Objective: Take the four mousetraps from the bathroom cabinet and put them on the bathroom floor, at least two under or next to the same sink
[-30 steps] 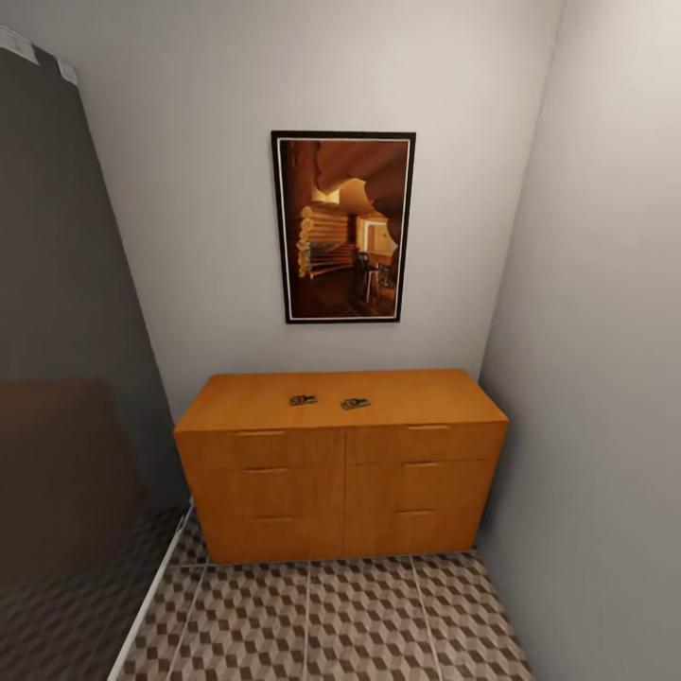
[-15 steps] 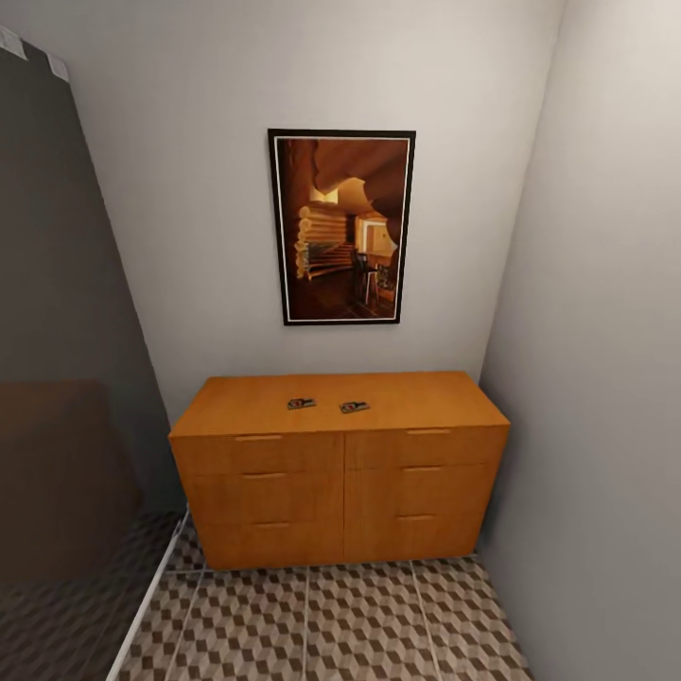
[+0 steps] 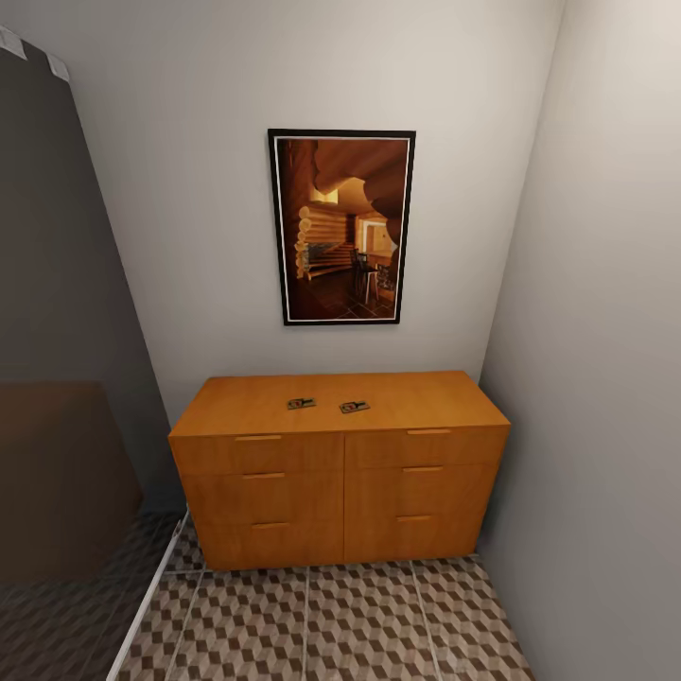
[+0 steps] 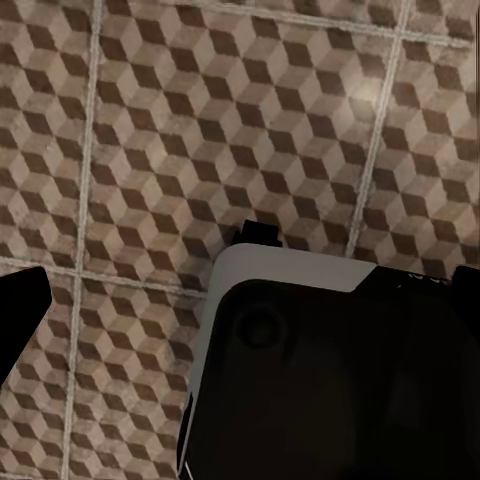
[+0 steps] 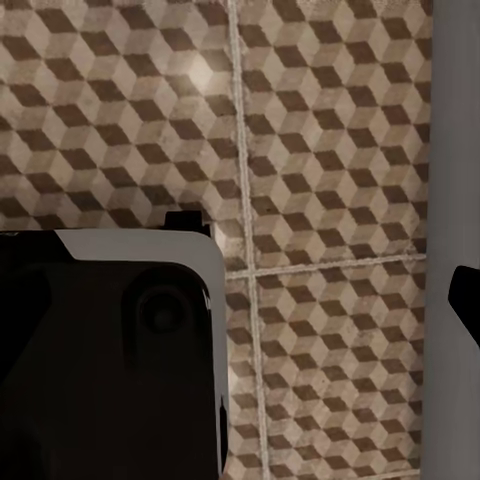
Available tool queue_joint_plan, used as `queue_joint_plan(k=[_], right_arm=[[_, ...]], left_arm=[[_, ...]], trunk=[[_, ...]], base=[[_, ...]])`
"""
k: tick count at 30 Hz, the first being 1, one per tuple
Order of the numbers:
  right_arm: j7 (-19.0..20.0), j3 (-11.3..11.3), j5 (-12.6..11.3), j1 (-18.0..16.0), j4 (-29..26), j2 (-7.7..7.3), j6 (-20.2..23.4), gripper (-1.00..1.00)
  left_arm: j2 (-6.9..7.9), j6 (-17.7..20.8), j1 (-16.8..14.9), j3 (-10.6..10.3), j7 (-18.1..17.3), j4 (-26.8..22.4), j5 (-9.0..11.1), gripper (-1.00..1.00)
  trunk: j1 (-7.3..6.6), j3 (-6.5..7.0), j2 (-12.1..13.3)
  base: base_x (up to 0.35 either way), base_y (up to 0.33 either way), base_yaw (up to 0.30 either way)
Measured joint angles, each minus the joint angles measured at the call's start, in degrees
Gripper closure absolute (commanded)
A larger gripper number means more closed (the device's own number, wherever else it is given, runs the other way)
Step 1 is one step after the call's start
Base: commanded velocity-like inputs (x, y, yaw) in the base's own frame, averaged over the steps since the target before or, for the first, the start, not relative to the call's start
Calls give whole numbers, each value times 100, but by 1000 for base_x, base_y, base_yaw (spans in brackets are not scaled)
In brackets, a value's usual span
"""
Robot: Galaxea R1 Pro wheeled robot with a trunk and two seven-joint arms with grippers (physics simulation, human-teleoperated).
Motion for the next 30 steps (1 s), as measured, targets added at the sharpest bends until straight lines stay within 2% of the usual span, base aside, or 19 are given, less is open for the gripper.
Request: queue_joint_plan(k=[7,13,19,20,30], right_arm=[[35,-3,18,-3,-74,-5,20,-100],[41,-2,24,-4,-490,-33,80,-100],[44,-2,10,-6,-1434,-74,458,-100],[44,-3,9,-5,-1439,-74,462,-100],[28,-38,10,-7,-3495,-85,2169,-100]], left_arm=[[26,-474,2,16,16,-34,8,-100],[132,-393,1,15,15,-251,-23,-100],[310,18,-2,5,-7,-1079,-64,-100],[311,22,0,5,-7,-1085,-63,-100],[651,1363,-3,23,-84,-3250,-63,-100]], trunk=[[0,0,0],[0,0,0],[0,1,0],[0,0,0],[0,2,0]], base=[[0,0,0],[0,0,0],[0,0,0],[0,0,0],[0,0,0]])
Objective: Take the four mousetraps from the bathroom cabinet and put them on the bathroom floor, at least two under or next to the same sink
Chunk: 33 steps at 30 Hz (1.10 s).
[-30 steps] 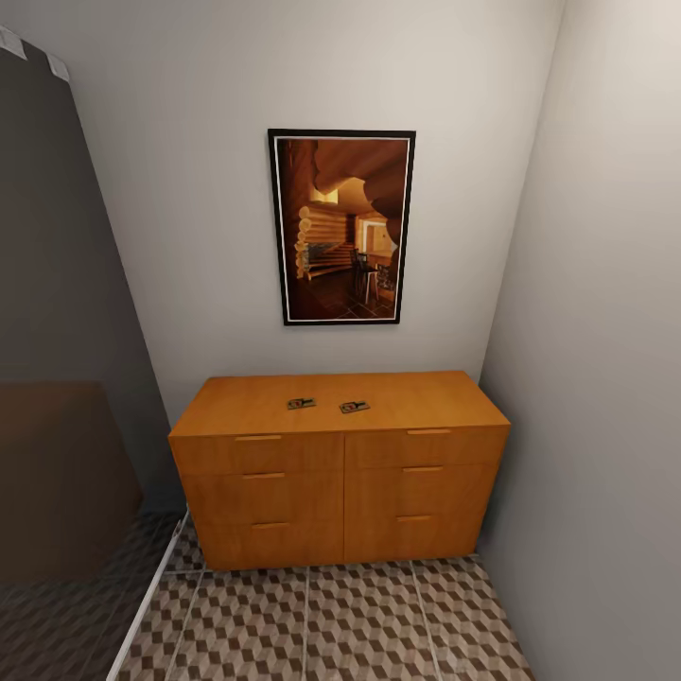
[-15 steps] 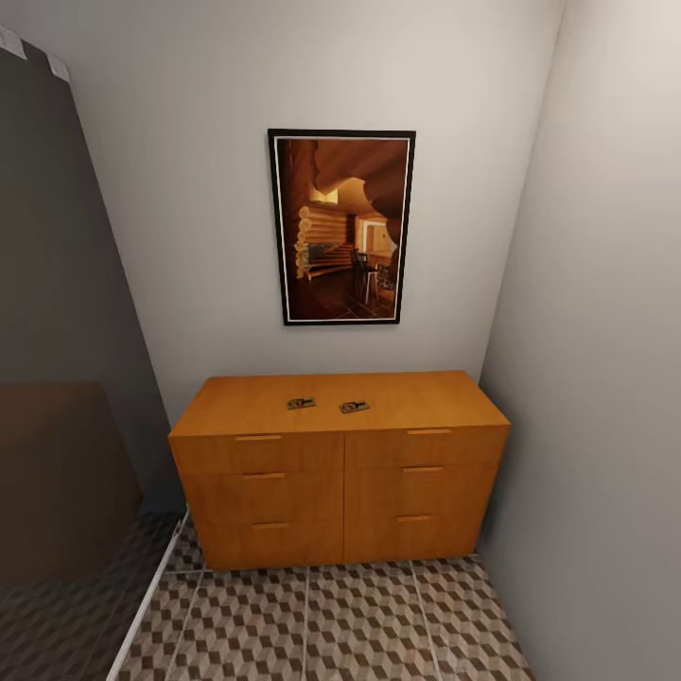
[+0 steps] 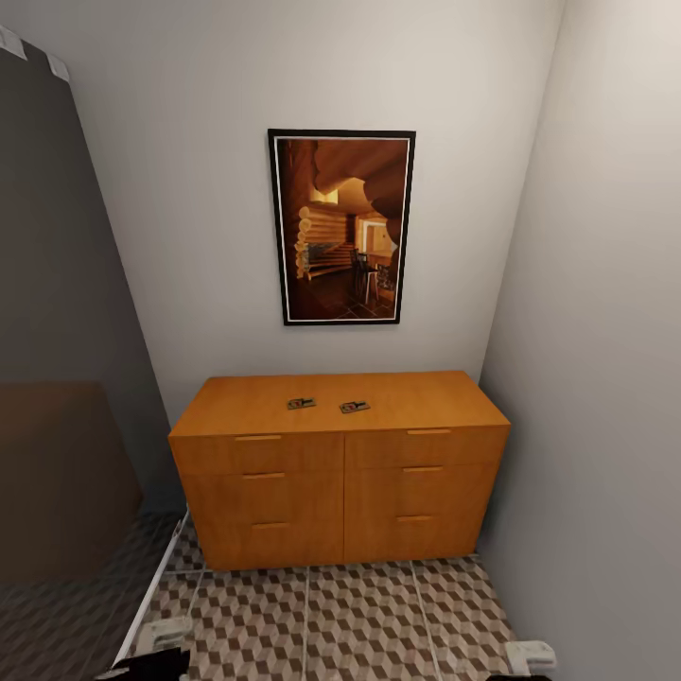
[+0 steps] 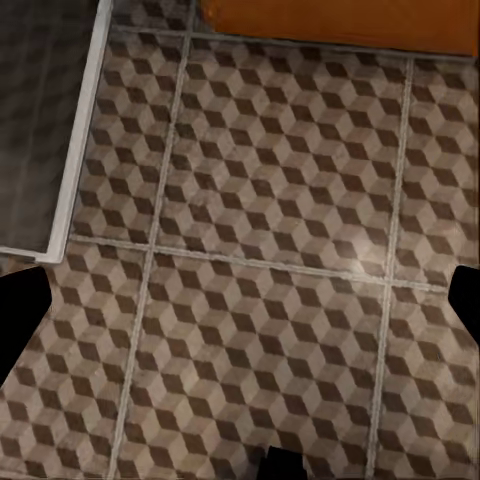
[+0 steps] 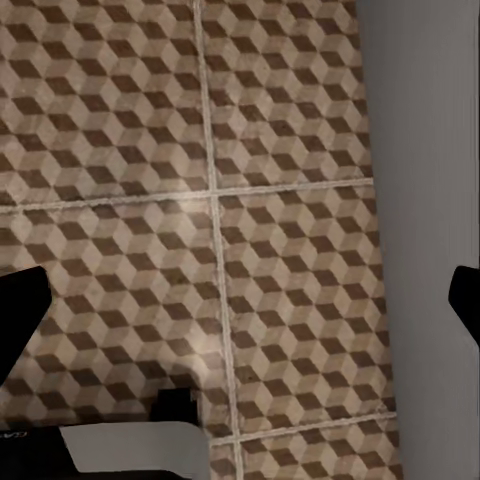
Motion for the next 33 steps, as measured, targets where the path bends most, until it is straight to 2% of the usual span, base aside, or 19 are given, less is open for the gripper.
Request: queue_joint_plan(k=[2,3,10,15,16,18,19,28,33], right_arm=[[-6,-8,0,0,-383,0,290,-100],[-6,-8,-1,1,-389,0,294,-100],[-88,-22,0,6,-1358,0,953,-100],[-178,-26,4,18,-1696,2,1240,-100],[-179,-26,3,18,-1698,2,1242,-100],[-227,-26,10,3,-1792,5,1400,-100],[-228,-26,9,3,-1792,5,1401,-100],[-318,-10,27,-224,-2017,40,1670,-100],[-336,-5,30,-293,-2188,48,1814,-100]], left_arm=[[28,220,1,1,-9,-420,8,-100],[28,224,2,2,-9,-428,9,-100],[51,986,2,-4,-25,-1821,2,-100],[31,1695,3,-14,-23,-2850,-6,-100],[31,1699,3,-13,-23,-2858,-7,-100],[21,2029,3,-16,-22,-3444,-10,-100],[22,2032,4,-16,-22,-3451,-11,-100],[14,2496,-4,-19,-21,-4837,-19,-100],[14,2704,-41,-19,-21,-5140,-20,-100]], trunk=[[0,0,0],[0,-1,1],[0,0,0],[0,0,0],[0,-1,1],[0,0,0],[0,-1,1],[0,0,0],[0,-1,1]], base=[[0,0,0],[0,0,0],[0,0,0],[0,0,0],[0,0,0],[0,0,0],[0,0,0],[0,0,0],[0,0,0]])
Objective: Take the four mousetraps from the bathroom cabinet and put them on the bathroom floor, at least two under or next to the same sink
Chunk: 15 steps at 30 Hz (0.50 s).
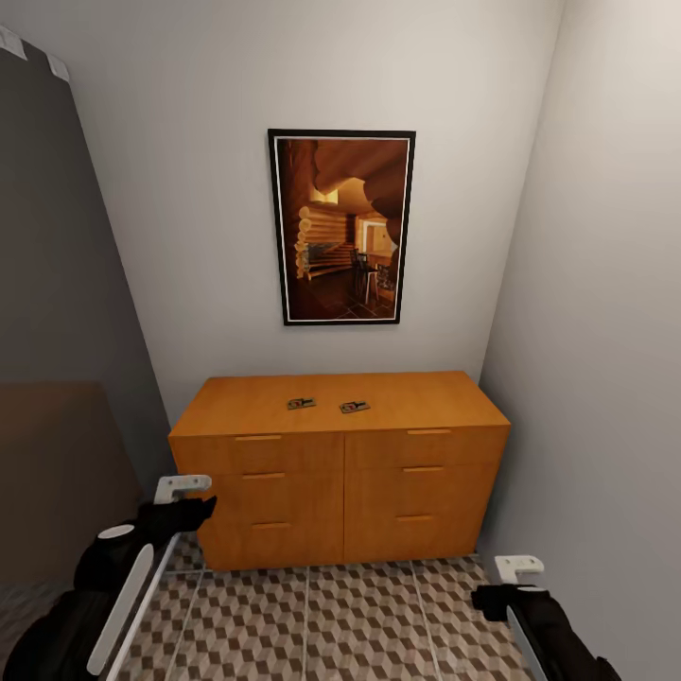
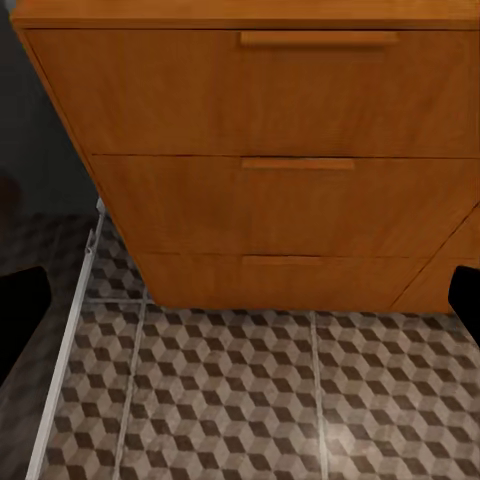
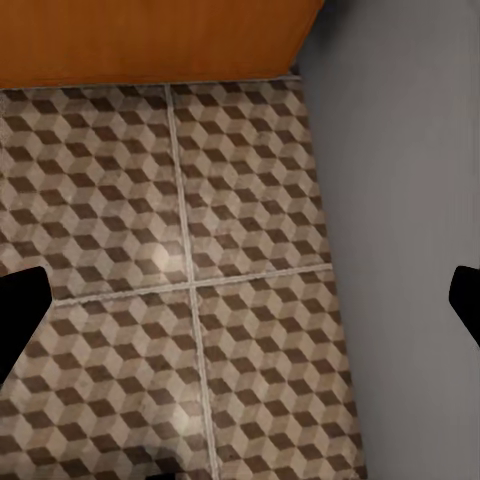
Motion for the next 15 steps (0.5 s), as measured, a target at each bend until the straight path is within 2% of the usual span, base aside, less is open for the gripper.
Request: queue_joint_plan(k=[6,15], right_arm=[[-11,9,2,-37,-397,7,267,-100],[-30,11,3,-45,-640,3,421,-100]], left_arm=[[-11,582,-61,3,-5,-168,39,-100],[-27,838,-337,6,-7,-226,58,-100]], trunk=[[0,0,0],[0,0,0]], base=[[0,0,0],[0,0,0]])
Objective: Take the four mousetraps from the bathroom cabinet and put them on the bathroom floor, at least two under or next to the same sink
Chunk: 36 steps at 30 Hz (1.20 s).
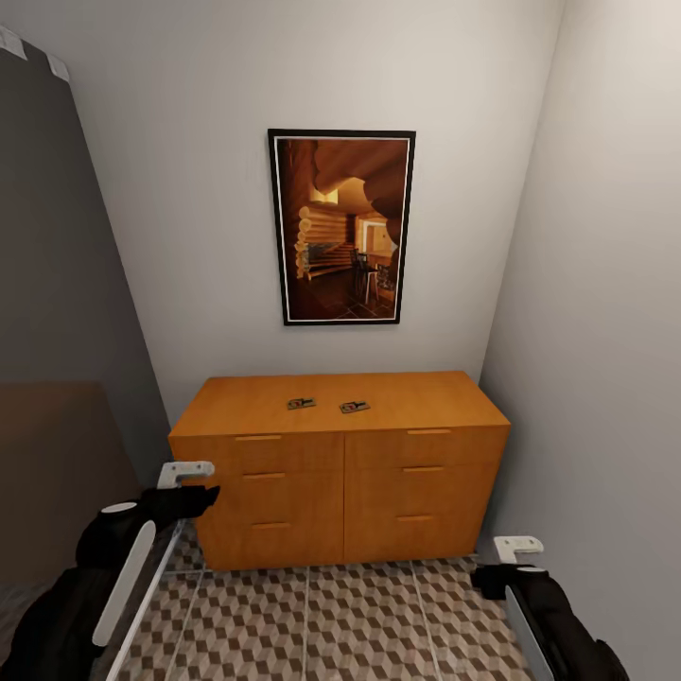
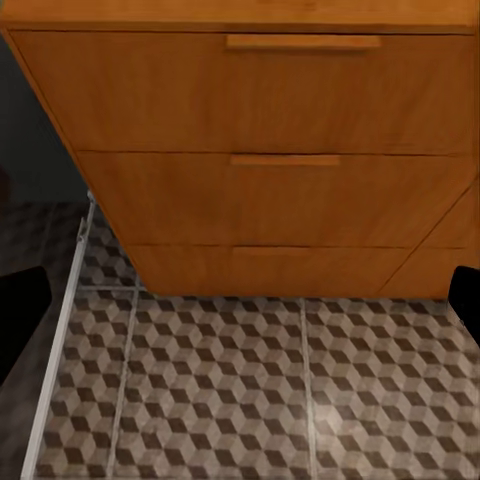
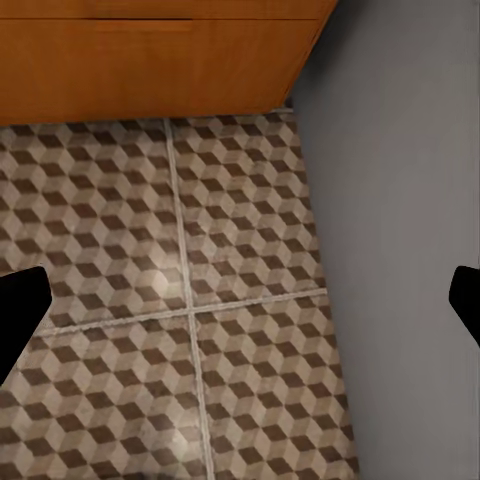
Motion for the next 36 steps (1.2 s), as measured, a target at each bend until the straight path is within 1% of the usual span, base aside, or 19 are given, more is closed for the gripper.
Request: queue_joint_plan(k=[5,8,12,16,17,20,24,28,29,32,34,36], right_arm=[[-37,-2,1,-17,-143,-3,23,-100],[-96,-1,4,-108,-317,-1,34,-100],[-280,10,38,-371,-548,18,99,-100],[-607,16,133,-856,-656,73,306,-100],[-609,15,130,-863,-657,73,308,-100],[-808,15,169,-1334,-668,201,539,-100],[-937,18,192,-1952,-660,357,901,-100],[-984,19,199,-2485,-647,439,1217,-100],[-984,19,196,-2491,-647,440,1220,-100],[-994,21,190,-2865,-564,484,1359,-100],[-991,30,183,-3114,-397,538,1416,-100],[-983,31,179,-3364,-131,628,1451,-100]], left_arm=[[-19,34,-106,0,0,-21,4,-100],[-97,51,-244,-1,2,-28,6,-100],[-256,93,-523,-6,10,-31,2,-100],[-439,264,-918,-7,39,-22,-31,-100],[-440,266,-923,-7,39,-22,-36,-100],[-604,497,-1322,-8,62,-3,-48,-100],[-825,776,-1938,-13,77,32,-56,-100],[-997,902,-2595,-18,83,231,-39,-100],[-998,904,-2603,-18,83,233,-46,-100],[-1092,946,-3047,-22,90,623,-35,-100],[-1139,960,-3317,-23,106,1026,-34,-100],[-1169,969,-3556,-24,142,1494,-48,-100]], trunk=[[0,0,0],[0,0,0],[0,1,0],[0,1,0],[0,0,0],[0,1,0],[0,2,0],[0,1,0],[0,0,0],[0,1,1],[0,1,1],[0,1,1]], base=[[0,0,0],[0,0,0],[0,0,0],[0,0,0],[0,0,0],[0,0,0],[0,0,0],[0,0,0],[0,0,0],[0,0,0],[0,0,0],[0,0,0]])
